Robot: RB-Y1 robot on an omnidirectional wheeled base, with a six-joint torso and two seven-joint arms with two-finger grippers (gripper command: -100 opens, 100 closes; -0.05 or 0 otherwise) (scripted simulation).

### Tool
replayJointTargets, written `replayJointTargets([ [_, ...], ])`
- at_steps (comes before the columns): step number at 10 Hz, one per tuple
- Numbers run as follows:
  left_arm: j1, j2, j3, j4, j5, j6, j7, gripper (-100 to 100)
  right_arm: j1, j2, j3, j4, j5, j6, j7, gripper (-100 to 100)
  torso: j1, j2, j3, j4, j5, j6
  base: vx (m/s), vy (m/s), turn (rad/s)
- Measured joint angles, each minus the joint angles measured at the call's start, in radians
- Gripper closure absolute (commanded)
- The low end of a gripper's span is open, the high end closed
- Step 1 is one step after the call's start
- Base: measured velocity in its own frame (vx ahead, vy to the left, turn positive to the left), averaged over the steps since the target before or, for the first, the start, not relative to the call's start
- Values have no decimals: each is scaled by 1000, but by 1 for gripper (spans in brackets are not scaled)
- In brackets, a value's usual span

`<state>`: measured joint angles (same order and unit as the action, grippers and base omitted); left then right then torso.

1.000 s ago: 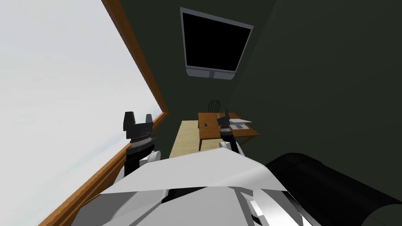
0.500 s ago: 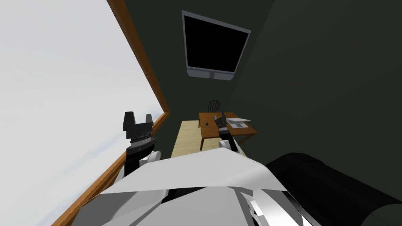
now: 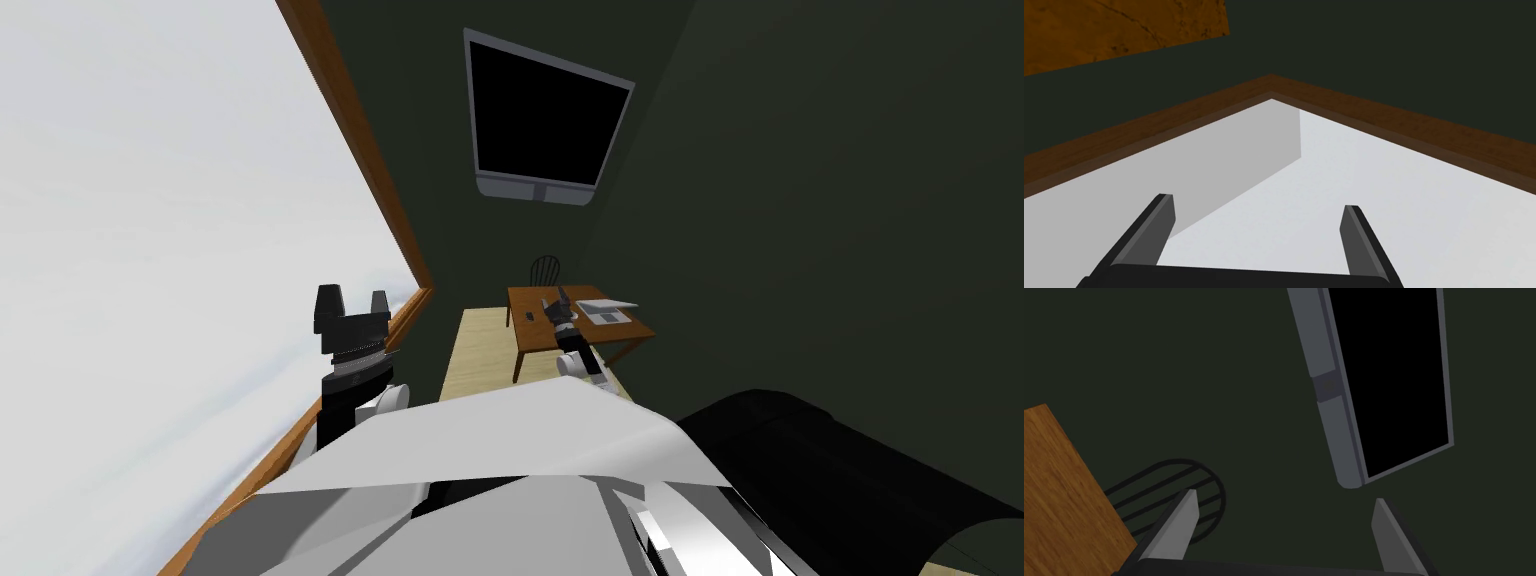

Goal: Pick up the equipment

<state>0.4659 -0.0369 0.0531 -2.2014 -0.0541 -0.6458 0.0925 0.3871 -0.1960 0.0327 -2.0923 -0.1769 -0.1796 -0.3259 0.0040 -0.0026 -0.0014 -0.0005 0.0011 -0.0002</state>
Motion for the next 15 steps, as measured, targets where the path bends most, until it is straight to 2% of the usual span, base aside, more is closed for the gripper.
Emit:
replayJointTargets([
  [4,0,0,0,0,0,0,0,0,-38,-31,-7,86,-61,94,-59,-100,1,-2,-1,0,0,0,38,73,-42],
  [6,0,0,0,0,0,0,0,0,-71,-41,-9,158,-86,130,-85,-100,1,-2,-1,0,0,0,39,66,-30],
  [9,0,0,0,0,0,0,0,0,-102,-61,-24,209,-123,217,-124,-100,0,-2,-1,-1,0,0,51,70,-28],
  [10,0,0,0,0,0,0,0,0,-122,-76,-32,241,-144,248,-143,-100,0,-2,-1,0,0,0,48,53,-16],
  [11,0,0,0,0,0,0,0,0,-121,-80,-34,250,-153,274,-155,-100,-1,-2,-1,0,0,0,70,61,-32],
  [12,0,0,0,0,0,0,0,0,-130,-82,-32,286,-166,292,-168,-100,0,-3,-2,-1,0,0,58,55,-16],
  [15,0,0,0,0,0,0,0,0,-154,-101,-44,343,-203,365,-208,-100,-1,-3,-2,-1,0,0,61,60,-18],
])
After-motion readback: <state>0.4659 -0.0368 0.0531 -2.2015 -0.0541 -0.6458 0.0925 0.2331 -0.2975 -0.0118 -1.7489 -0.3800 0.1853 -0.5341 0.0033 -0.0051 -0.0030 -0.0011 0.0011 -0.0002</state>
